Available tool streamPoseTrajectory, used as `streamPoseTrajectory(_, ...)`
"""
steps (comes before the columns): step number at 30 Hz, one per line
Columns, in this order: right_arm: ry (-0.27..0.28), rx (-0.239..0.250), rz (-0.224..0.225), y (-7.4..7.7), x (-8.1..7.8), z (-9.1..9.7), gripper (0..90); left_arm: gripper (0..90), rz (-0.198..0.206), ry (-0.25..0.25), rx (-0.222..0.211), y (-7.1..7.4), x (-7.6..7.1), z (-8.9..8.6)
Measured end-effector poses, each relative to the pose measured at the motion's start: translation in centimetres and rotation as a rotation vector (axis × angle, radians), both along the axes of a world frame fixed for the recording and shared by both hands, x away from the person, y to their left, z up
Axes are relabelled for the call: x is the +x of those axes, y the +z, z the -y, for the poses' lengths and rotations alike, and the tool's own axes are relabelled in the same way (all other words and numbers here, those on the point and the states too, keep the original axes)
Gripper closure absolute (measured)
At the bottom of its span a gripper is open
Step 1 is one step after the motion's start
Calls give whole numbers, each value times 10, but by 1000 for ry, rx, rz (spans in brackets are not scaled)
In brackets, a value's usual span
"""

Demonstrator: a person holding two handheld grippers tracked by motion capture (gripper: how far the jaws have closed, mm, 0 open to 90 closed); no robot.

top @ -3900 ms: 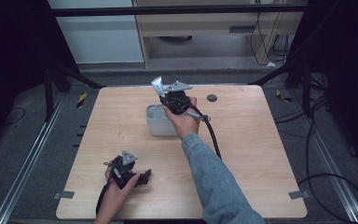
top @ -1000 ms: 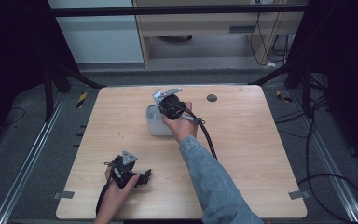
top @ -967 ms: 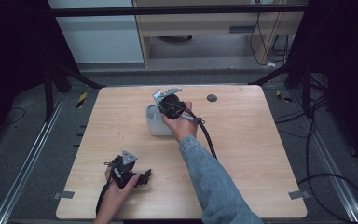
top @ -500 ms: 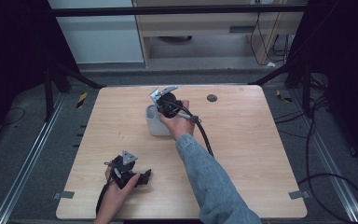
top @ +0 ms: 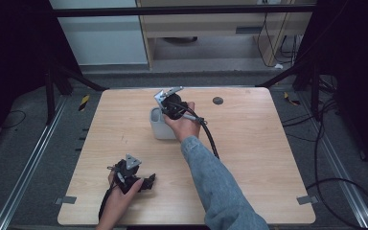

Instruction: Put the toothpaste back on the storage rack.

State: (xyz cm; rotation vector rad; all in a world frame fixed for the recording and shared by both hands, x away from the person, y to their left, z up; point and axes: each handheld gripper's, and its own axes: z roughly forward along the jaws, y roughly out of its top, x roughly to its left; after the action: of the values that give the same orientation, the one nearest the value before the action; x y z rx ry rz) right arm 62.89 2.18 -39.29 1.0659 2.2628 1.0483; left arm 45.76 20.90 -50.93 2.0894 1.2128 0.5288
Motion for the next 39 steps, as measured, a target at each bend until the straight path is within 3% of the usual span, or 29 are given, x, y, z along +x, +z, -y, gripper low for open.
streamPoseTrajectory(17,-7,12,-6,2,-5,6,693,0,0,-1,0,0,0,0)
streamPoseTrajectory(23,-9,25,-5,4,-10,9,631,0,0,-3,0,0,0,0)
streamPoseTrajectory(39,-37,40,-1,16,-25,31,565,0,0,-2,1,0,0,0)
